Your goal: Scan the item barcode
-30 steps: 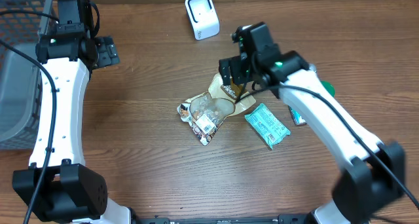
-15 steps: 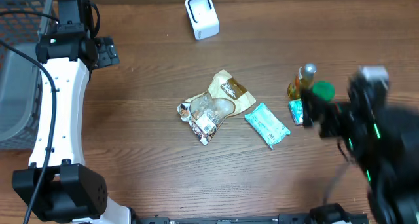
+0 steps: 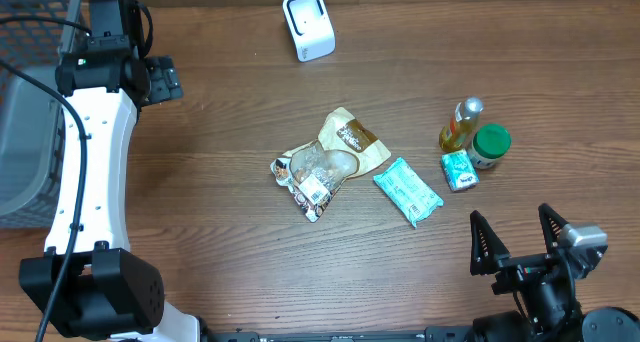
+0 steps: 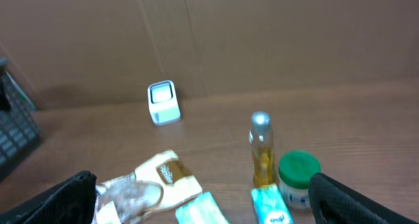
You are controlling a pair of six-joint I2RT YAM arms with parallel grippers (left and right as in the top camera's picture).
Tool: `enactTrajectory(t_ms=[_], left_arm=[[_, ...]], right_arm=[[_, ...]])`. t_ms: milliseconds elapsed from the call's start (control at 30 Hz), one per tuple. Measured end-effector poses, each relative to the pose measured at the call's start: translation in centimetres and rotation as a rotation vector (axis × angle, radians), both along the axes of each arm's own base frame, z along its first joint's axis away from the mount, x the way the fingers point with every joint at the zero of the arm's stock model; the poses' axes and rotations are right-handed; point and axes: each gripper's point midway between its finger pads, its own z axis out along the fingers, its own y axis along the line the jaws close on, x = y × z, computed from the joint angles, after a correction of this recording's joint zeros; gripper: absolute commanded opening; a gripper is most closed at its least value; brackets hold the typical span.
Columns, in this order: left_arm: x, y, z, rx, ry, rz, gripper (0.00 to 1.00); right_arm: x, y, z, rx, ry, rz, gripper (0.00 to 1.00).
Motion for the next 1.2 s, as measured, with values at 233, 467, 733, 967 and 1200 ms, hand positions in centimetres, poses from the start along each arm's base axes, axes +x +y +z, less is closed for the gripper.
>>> enactTrajectory(t_ms=[233,467,733,967,1200], left_arm=[[0.0,0.0,0.0,0.000,0.000,0.000,1.00],[0.0,0.0,0.0,0.000,0.000,0.000,1.00],[0.0,0.0,0.0,0.000,0.001,0.000,1.00],[0.0,0.0,0.0,0.000,0.001,0.000,1.00],[0.0,0.0,0.0,0.000,0.001,0.000,1.00]], right_arm=[[0.8,0.2,-0.6,0.020,-0.095,0.003,1.00],[2.1,1.0,4.0,0.070,-0.368,0.035,1.00],[3.1,1.6,4.4,0.110,-0.621,0.056,1.00],[5.6,1.7,-1.7,0.088,-0.517,0.044,1.00],[7.4,1.2,-8.0,0.045,-0.280,0.015,1.00]])
